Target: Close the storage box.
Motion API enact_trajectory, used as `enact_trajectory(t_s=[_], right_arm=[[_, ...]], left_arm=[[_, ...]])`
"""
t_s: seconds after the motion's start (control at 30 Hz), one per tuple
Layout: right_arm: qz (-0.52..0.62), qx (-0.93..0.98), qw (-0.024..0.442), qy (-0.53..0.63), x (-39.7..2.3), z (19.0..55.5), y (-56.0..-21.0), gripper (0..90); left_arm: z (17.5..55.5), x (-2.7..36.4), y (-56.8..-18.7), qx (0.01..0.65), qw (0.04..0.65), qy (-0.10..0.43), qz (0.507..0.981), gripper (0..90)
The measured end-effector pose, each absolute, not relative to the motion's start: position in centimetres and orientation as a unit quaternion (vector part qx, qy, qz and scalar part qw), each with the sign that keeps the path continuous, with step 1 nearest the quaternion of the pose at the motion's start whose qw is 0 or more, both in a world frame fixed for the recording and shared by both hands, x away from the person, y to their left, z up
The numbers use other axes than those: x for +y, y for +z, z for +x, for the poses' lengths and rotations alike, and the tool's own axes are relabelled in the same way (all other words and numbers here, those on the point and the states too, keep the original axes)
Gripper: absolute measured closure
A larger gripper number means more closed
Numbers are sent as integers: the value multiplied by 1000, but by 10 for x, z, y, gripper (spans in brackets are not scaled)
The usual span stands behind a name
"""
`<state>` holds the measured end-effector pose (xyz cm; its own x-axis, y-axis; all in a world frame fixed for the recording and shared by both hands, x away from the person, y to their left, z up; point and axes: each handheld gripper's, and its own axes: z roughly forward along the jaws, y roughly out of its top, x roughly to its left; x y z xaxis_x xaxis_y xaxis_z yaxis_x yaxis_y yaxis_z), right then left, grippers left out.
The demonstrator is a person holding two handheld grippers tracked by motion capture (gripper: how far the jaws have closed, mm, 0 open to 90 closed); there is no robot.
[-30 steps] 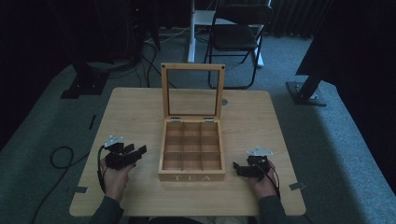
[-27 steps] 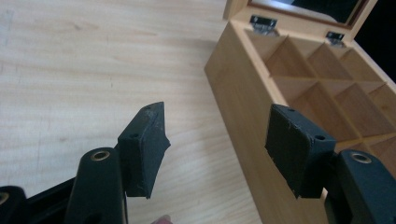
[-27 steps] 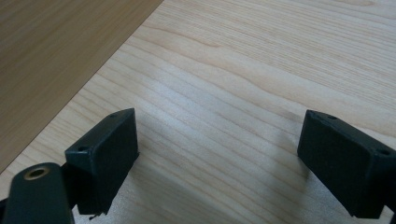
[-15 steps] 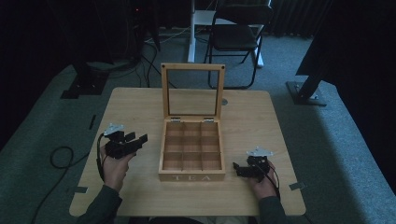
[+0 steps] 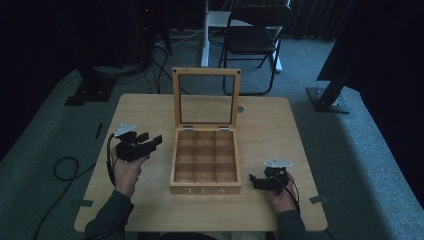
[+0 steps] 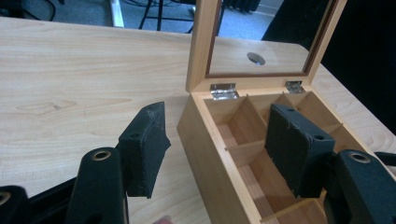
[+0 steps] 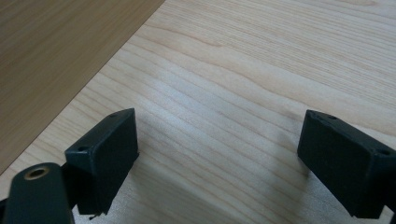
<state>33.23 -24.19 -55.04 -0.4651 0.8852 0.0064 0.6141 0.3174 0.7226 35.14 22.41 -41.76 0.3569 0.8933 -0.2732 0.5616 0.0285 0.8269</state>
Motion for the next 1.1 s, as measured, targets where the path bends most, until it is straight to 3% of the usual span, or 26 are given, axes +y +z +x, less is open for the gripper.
enact_trajectory(t_s=[1.1], right_arm=[[474, 788, 200, 338, -241, 331, -550, 119]], left_arm=[[407, 197, -384, 474, 476, 220, 707, 381]])
